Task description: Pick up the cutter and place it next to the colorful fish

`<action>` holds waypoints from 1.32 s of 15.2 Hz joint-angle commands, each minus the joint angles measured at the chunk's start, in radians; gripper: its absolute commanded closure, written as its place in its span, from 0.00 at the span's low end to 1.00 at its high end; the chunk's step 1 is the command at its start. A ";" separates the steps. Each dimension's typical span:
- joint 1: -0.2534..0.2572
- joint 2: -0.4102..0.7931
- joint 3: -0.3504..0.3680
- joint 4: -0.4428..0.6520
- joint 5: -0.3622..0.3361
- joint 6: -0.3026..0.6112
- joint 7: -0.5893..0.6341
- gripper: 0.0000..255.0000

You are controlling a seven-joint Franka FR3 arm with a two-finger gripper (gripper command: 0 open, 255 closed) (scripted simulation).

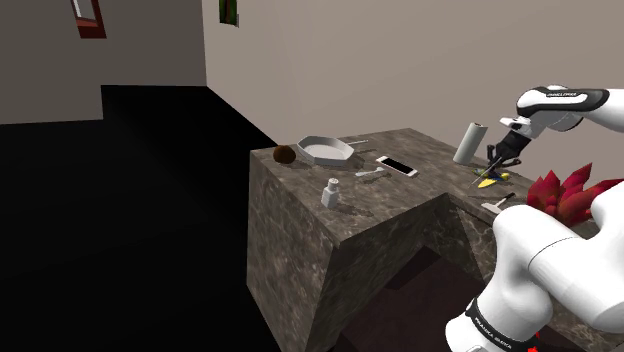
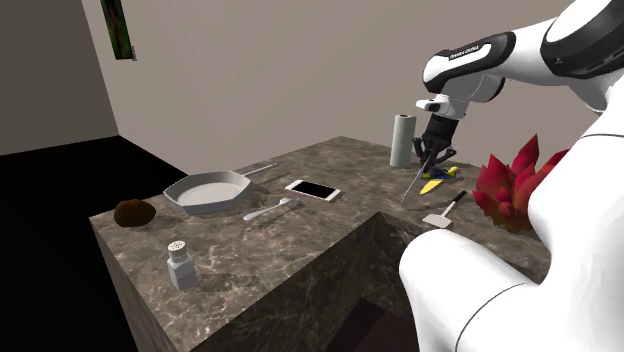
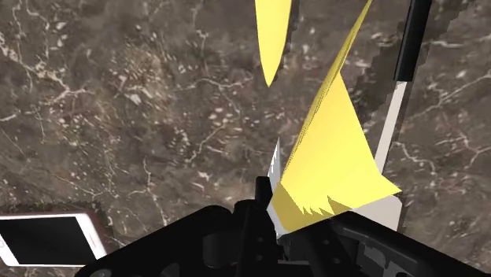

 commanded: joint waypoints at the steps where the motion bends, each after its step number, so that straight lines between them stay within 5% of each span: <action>1: 0.002 -0.009 -0.009 -0.015 -0.009 0.021 0.001 1.00; 13: 0.028 -0.073 -0.073 -0.093 -0.071 0.145 0.017 1.00; 20: 0.028 -0.073 -0.073 -0.093 -0.071 0.145 0.017 1.00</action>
